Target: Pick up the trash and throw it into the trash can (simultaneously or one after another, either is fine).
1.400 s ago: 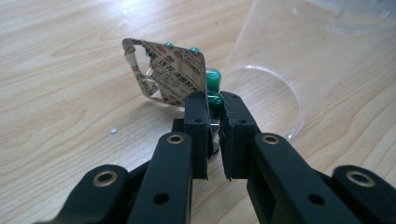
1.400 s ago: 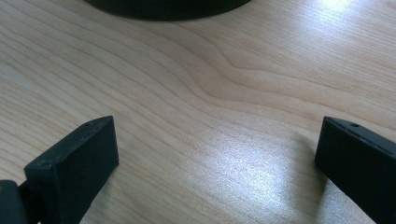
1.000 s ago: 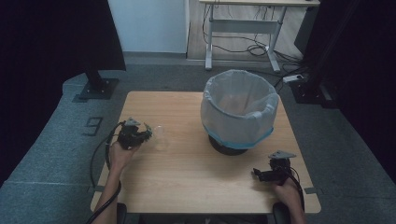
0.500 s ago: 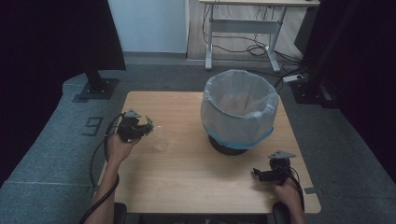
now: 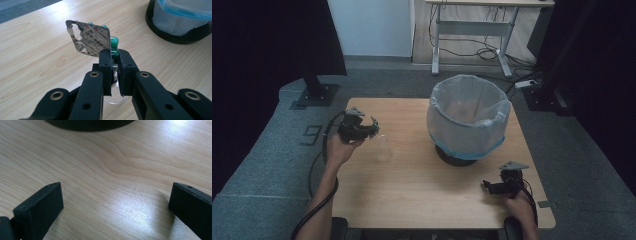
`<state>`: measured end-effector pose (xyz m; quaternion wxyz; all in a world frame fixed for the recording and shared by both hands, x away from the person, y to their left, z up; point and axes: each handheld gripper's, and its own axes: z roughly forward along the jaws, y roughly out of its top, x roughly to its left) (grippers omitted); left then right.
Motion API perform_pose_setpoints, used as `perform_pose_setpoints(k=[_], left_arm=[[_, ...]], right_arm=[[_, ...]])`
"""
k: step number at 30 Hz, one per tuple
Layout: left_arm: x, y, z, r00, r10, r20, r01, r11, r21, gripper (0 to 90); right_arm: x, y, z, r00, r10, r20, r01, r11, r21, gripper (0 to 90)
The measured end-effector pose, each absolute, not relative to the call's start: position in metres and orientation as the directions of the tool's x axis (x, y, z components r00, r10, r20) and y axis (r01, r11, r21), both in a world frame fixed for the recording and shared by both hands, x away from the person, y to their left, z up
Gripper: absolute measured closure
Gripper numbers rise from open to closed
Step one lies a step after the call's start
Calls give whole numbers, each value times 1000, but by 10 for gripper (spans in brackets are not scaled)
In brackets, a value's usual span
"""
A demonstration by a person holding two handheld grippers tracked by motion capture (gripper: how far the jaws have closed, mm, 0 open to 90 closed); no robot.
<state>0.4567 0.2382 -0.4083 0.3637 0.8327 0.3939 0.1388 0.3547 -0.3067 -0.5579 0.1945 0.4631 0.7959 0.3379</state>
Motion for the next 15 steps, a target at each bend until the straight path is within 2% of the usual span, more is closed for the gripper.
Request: perform_pose_setpoints(k=[15], left_arm=[[461,221,-372,695,715,-79,536,-441,720,824]], right_arm=[[355,-307,-558,-495,869,3,606,343,718,0]])
